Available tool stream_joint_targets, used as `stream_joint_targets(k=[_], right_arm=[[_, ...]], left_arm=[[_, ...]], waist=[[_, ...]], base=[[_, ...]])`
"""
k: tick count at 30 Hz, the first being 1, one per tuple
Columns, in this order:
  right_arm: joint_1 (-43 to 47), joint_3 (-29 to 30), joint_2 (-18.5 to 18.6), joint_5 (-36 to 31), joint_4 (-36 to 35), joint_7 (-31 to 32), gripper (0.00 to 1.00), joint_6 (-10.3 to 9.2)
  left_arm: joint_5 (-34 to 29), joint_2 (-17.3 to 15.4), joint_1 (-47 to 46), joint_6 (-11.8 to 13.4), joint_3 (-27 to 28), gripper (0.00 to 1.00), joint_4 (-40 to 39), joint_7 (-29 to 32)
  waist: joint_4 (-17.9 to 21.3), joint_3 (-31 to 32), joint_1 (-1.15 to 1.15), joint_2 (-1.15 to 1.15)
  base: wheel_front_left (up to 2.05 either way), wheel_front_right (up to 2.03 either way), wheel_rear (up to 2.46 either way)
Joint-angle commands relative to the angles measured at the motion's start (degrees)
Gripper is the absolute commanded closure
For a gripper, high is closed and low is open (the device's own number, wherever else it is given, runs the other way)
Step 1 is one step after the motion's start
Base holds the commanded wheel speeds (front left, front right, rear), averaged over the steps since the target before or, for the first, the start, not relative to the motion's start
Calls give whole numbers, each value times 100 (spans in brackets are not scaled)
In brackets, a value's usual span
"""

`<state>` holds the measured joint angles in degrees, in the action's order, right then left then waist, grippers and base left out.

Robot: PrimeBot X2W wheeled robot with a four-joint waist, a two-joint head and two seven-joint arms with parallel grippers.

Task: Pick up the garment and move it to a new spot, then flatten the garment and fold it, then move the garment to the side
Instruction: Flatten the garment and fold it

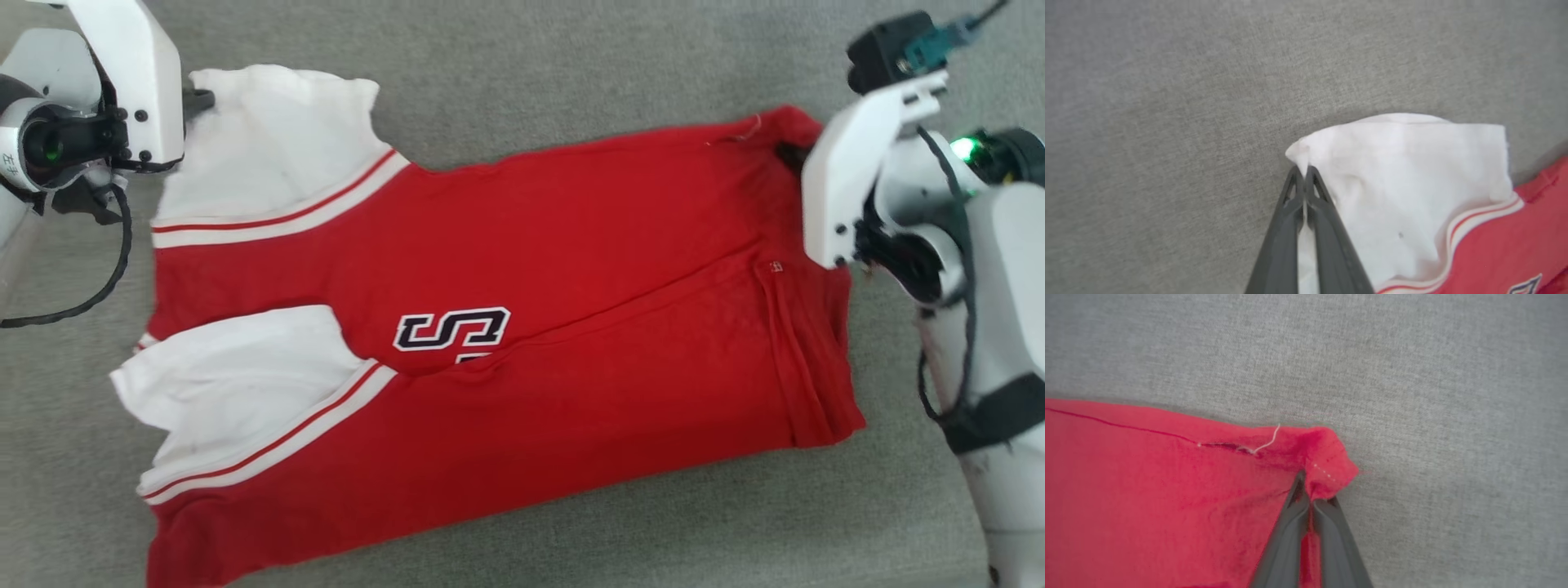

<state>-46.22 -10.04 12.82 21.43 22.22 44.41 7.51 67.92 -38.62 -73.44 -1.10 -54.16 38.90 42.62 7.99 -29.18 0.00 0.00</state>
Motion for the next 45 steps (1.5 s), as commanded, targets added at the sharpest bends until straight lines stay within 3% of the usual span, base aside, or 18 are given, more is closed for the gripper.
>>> stream_joint_targets(k=[1, 15, 21, 27, 35, 40, 43, 44, 45], right_arm=[[182, -4, 101, 7, -71, -85, 100, -4], [1075, 255, 588, -47, -1121, -819, 100, -3], [1521, 314, 768, 60, -1695, -873, 100, -3], [2209, 384, 1023, 250, -2512, -766, 100, -3], [3401, 736, 1236, 477, -3421, -325, 100, -3], [3814, 806, 1190, 600, -3447, -118, 100, -3], [3875, 743, 1157, 676, -3266, -62, 100, -3], [3866, 708, 1185, 646, -3201, -26, 87, -2], [3835, 687, 1165, 669, -3136, -8, 64, -2]], left_arm=[[7, -40, 30, -41, 27, 100, -84, -49], [162, -372, 369, 141, 167, 100, -1282, -243], [235, -688, 755, 398, 173, 100, -2135, -256], [445, -1290, 1405, 941, 253, 100, -3589, -276], [731, -2302, 2587, 2028, 212, 100, -5721, -420], [945, -2512, 3254, 2432, 10, 100, -6253, -560], [992, -2442, 3534, 2485, -128, 100, -6105, -620], [1011, -2380, 3599, 2436, -186, 100, -6010, -630], [1028, -2304, 3644, 2396, -207, 100, -5883, -662]], waist=[[-105, 140, 0, 0], [-533, 817, 0, 0], [-652, 1023, 0, 0], [-756, 1152, 0, 0], [-857, 1182, 0, 0], [-865, 1151, 0, 0], [-870, 1117, 0, 0], [-875, 1110, 0, 0], [-877, 1099, 0, 0]], base=[[0, 0, 0], [0, 0, 0], [0, 0, 0], [0, 0, 0], [0, 0, 0], [0, 0, 0], [0, 0, 0], [0, 0, 0], [0, 0, 0]])
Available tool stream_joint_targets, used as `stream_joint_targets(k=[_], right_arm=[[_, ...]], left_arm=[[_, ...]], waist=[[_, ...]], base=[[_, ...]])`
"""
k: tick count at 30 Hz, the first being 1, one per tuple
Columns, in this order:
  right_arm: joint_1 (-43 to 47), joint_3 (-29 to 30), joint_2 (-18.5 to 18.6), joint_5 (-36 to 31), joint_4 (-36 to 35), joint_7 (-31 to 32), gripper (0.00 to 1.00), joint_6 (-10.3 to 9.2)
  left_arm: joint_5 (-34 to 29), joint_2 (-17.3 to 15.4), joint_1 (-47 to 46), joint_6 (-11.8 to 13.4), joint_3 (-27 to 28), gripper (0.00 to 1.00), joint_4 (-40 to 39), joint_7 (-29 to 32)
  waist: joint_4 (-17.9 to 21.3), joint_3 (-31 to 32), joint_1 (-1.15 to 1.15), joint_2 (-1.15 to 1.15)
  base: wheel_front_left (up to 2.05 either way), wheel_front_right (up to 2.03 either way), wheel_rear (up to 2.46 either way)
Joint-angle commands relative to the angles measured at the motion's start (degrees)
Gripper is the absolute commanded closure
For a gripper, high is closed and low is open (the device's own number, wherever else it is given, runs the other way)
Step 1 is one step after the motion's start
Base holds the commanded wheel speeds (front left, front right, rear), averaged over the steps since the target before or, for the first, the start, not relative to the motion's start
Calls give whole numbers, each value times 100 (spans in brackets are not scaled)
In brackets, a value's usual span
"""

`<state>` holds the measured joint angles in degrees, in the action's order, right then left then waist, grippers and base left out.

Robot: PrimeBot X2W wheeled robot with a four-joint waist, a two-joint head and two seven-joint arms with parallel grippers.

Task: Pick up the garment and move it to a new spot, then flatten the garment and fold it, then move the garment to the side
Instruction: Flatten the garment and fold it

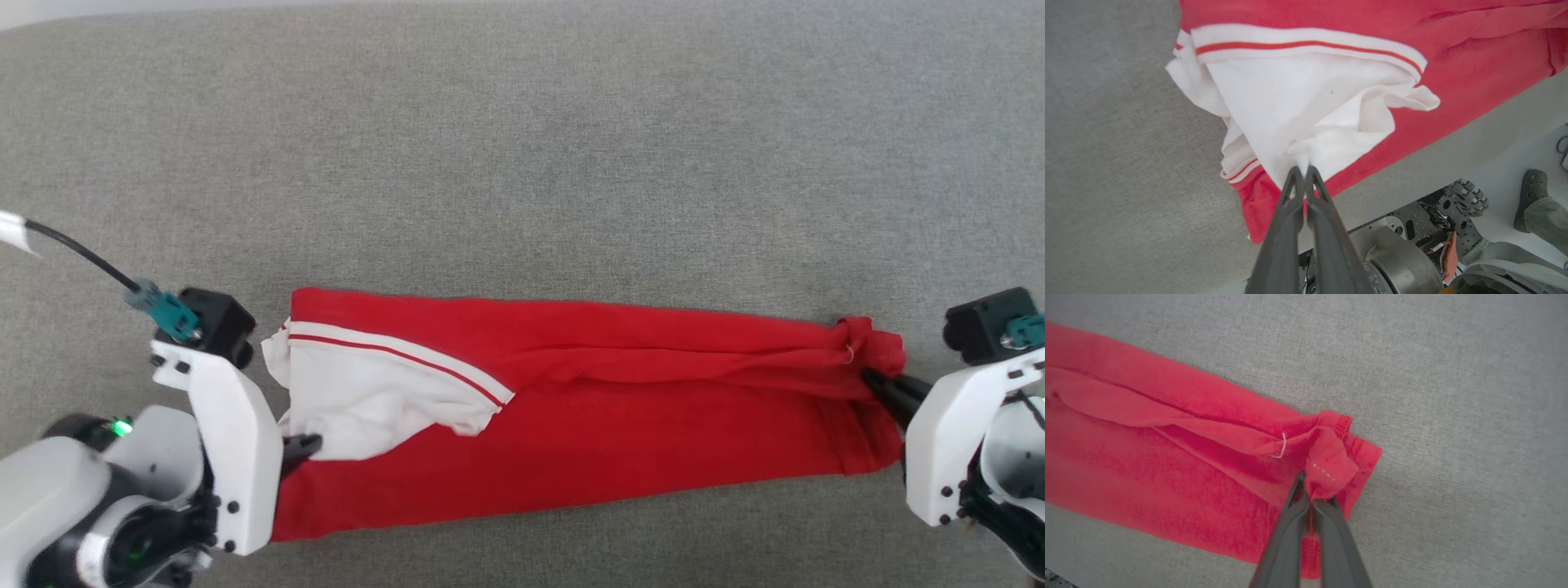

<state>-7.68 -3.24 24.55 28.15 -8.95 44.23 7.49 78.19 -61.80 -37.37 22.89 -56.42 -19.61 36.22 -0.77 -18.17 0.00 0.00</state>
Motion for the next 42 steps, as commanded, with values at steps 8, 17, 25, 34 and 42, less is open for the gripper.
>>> stream_joint_targets(k=[8, 17, 25, 34, 42], right_arm=[[-184, 4, -117, 233, 152, 349, 0, 0], [1, 522, -192, 235, -290, 858, 0, 0], [46, 717, -359, 170, -86, 1016, 0, 0], [-166, 609, -291, 178, 826, 764, 0, 0], [-443, 13, -273, 430, 1756, 596, 0, 1]], left_arm=[[16, 413, 166, -356, 62, 0, 980, -469], [-162, 338, 403, -571, 509, 0, 890, -1716], [-556, 320, 673, -723, 861, 0, 830, -3092], [-779, 521, 1163, -768, 1154, 0, 1151, -4548], [-1071, 846, 1571, -835, 1647, 0, 1598, -5122]], waist=[[32, 30, 0, 0], [34, 165, 0, 0], [-69, 211, 0, 0], [-325, 220, 0, 0], [-489, 219, 0, 0]], base=[[0, 0, 0], [0, 0, 0], [0, 0, 0], [0, 0, 0], [0, 0, 0]])
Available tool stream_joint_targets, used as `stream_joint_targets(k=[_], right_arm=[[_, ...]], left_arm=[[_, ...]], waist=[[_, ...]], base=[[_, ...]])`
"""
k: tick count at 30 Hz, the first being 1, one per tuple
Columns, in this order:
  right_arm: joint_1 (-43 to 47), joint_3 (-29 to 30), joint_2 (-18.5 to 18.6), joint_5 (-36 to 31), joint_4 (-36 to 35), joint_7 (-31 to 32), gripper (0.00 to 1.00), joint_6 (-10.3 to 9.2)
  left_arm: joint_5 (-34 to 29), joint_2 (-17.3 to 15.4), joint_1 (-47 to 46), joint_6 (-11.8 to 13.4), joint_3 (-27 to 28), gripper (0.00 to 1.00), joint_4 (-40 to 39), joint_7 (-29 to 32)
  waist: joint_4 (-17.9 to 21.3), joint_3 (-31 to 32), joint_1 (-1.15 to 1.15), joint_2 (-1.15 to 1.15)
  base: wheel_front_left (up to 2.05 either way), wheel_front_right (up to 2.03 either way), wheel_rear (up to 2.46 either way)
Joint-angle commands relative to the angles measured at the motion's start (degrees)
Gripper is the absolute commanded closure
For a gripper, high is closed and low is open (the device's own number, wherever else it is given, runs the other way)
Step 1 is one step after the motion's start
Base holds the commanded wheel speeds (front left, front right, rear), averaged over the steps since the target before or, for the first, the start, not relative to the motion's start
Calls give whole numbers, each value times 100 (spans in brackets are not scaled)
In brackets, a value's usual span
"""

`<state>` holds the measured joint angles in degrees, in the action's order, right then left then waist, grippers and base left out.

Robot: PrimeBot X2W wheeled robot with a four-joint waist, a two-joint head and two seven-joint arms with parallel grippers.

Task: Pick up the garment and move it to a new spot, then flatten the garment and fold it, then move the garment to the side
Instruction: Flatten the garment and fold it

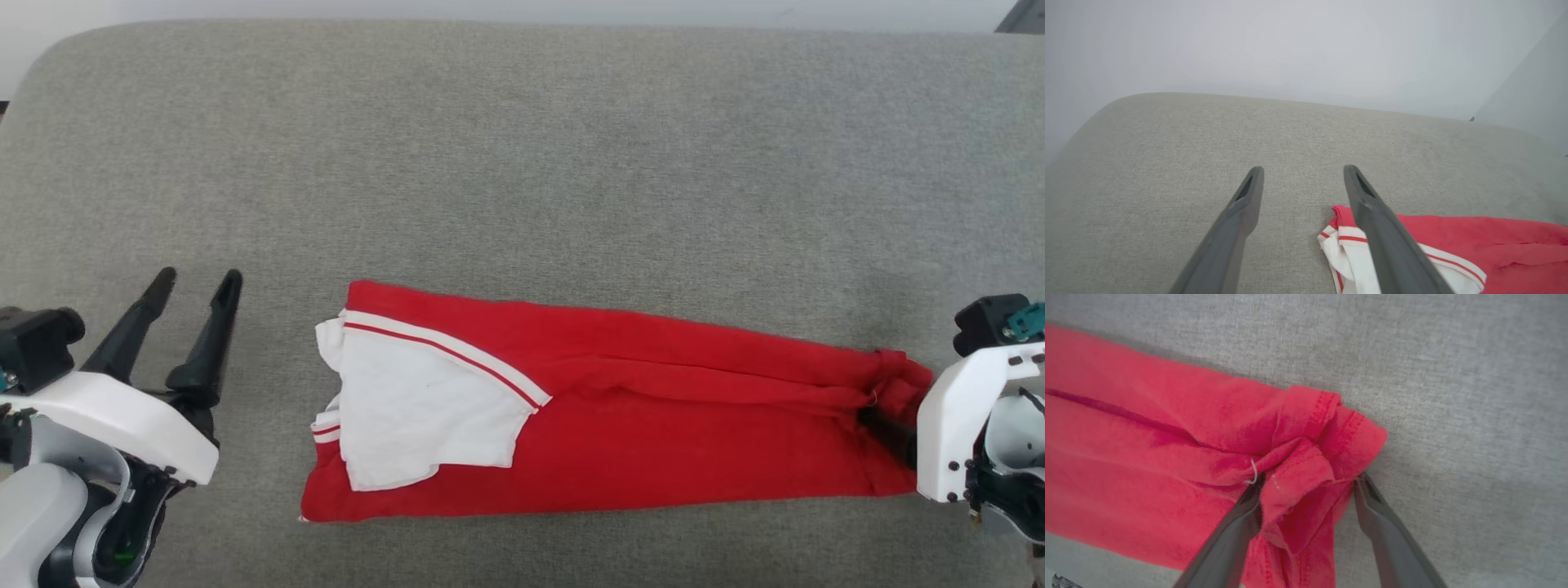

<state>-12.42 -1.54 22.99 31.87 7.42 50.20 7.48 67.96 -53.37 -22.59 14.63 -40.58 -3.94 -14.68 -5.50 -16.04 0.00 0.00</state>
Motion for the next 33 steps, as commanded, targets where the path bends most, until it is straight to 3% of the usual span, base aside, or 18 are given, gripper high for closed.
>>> stream_joint_targets(k=[1, 2, 3, 4, 12, 20, 33], right_arm=[[11, -270, -112, 125, 219, 6, 0, 5], [0, -380, -84, 185, 281, 5, 54, 9], [-15, -539, -36, 280, 294, 17, 92, 21], [-26, -667, 9, 389, 292, -12, 100, 22], [-135, -817, 539, 1021, 47, -151, 100, 15], [-55, -454, 799, 1199, -18, -186, 100, 2], [62, 601, 1166, 933, 409, -208, 100, 2]], left_arm=[[-122, 75, 158, -46, 150, 0, 84, -48], [-223, 193, 207, -64, 304, 0, 110, -47], [-351, 314, 270, -107, 496, 0, 131, -51], [-447, 428, 390, -142, 671, 0, 171, -51], [-1410, 1396, 1457, -687, 2167, 0, 362, -53], [-2133, 2303, 2244, -1366, 3254, 0, 512, -53], [-2897, 3301, 2608, -2029, 3991, 0, 796, -54]], waist=[[-36, 14, 0, 0], [-63, 25, 0, 0], [-89, 34, 0, 0], [-108, 47, 0, 0], [-144, 203, 0, 0], [-117, 423, 0, 0], [-9, 634, 0, 0]], base=[[0, 0, 0], [0, 0, 0], [0, 0, 0], [0, 0, 0], [0, 0, 0], [0, 0, 0], [0, 0, 0]])
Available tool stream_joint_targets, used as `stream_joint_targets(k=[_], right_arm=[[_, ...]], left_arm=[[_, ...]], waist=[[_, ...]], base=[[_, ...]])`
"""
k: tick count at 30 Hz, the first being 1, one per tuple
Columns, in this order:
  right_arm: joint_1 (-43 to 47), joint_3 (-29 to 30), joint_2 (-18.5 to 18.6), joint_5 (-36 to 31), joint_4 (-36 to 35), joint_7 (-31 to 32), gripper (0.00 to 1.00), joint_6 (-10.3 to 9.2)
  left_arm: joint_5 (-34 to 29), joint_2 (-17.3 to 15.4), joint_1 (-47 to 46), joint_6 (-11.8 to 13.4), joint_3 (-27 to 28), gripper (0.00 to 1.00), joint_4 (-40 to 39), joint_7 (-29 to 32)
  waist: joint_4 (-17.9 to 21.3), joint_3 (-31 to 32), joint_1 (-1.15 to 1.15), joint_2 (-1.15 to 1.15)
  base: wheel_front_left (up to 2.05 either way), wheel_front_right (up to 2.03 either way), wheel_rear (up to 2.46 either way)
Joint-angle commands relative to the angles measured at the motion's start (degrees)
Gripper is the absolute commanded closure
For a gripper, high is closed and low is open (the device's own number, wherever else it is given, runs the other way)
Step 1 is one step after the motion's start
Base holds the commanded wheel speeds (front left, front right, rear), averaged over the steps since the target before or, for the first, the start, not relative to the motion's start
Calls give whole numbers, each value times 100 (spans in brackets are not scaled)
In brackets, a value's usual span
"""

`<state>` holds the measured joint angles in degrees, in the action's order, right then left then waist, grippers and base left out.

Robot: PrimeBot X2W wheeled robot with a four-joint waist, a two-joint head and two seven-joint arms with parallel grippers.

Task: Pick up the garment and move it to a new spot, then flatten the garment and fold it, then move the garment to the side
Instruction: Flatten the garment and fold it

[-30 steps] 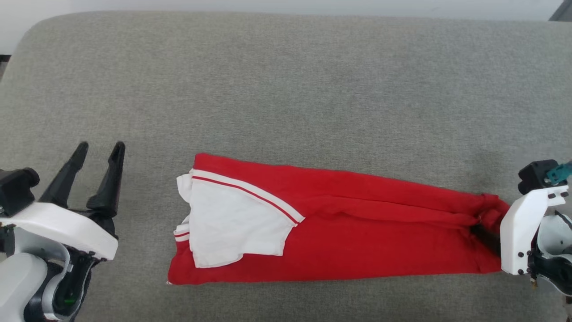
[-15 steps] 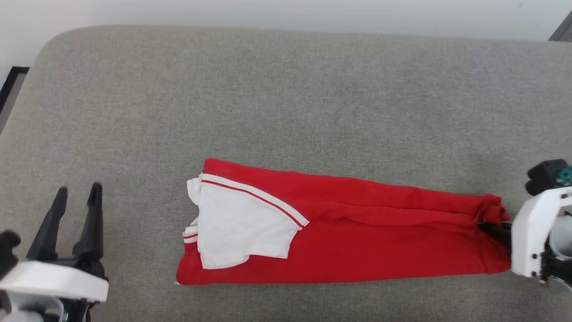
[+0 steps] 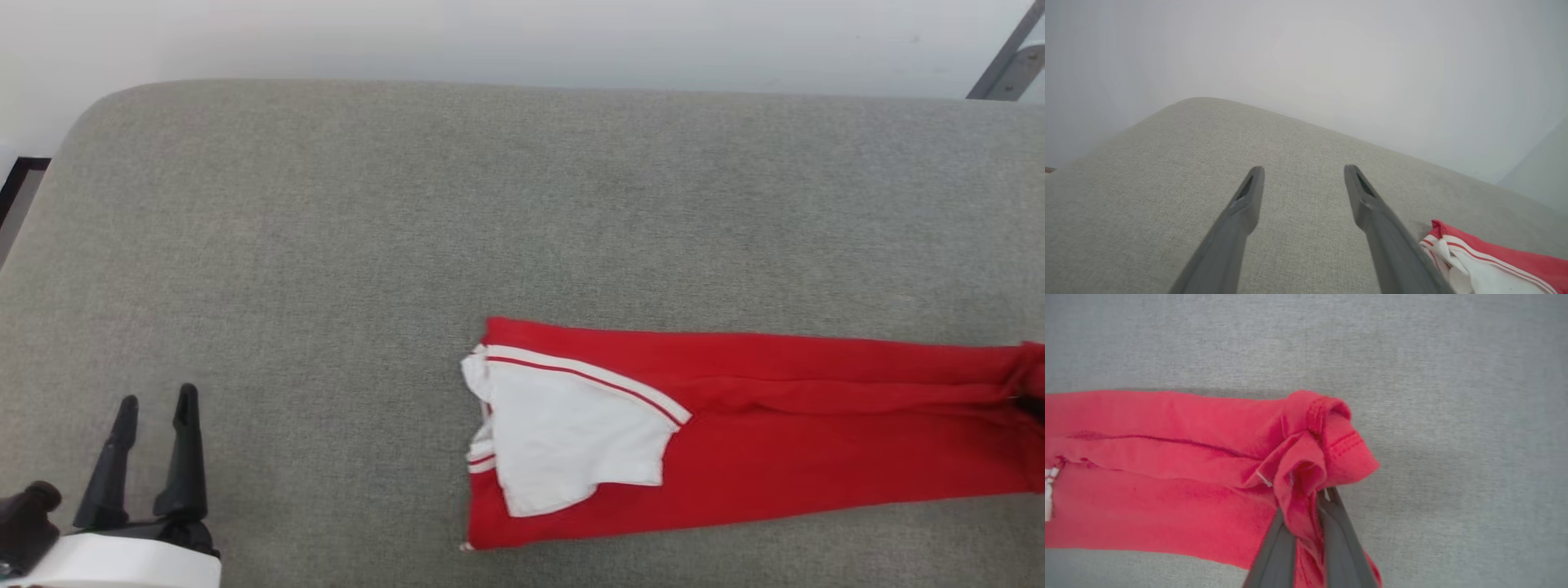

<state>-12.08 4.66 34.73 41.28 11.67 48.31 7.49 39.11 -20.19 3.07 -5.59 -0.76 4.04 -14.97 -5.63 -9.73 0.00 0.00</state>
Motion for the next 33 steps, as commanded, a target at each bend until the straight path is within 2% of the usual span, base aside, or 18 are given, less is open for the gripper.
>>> stream_joint_targets(k=[1, 4, 7, 11, 15, 19, 23, 33], right_arm=[[1, 56, 5, -39, 41, -21, 100, 0], [-26, 205, 112, -222, 185, 34, 100, 0], [-24, 267, 51, -213, 114, 142, 100, 0], [151, 232, -41, -5, -359, 363, 100, 0], [391, 96, -173, 111, -1124, 677, 100, 0], [448, -254, -359, 13, -1841, 793, 100, 0], [282, -786, -616, -48, -2175, 866, 100, 0], [-296, -2002, -1100, -82, -1743, 679, 100, 0]], left_arm=[[-65, 52, 39, -40, 39, 0, 13, -25], [-232, 213, 17, -96, 139, 0, 46, -25], [-324, 353, 14, -145, 228, 0, 88, -26], [-381, 438, 55, -182, 281, 0, 79, -26], [-398, 457, 105, -194, 310, 0, 9, -26], [-358, 435, 132, -190, 247, 0, -69, -26], [-306, 416, 112, -187, 171, 0, -74, -26], [-192, 385, -112, -187, -137, 0, -23, -26]], waist=[[21, 12, 0, 0], [53, 41, 0, 0], [76, 86, 0, 0], [64, 129, 0, 0], [24, 144, 0, 0], [-46, 148, 0, 0], [-161, 158, 0, 0], [-574, 167, 0, 0]], base=[[0, 0, 0], [0, 0, 0], [0, 0, 0], [0, 0, 0], [0, 0, 0], [0, 0, 0], [0, 0, 0], [0, 0, 0]])
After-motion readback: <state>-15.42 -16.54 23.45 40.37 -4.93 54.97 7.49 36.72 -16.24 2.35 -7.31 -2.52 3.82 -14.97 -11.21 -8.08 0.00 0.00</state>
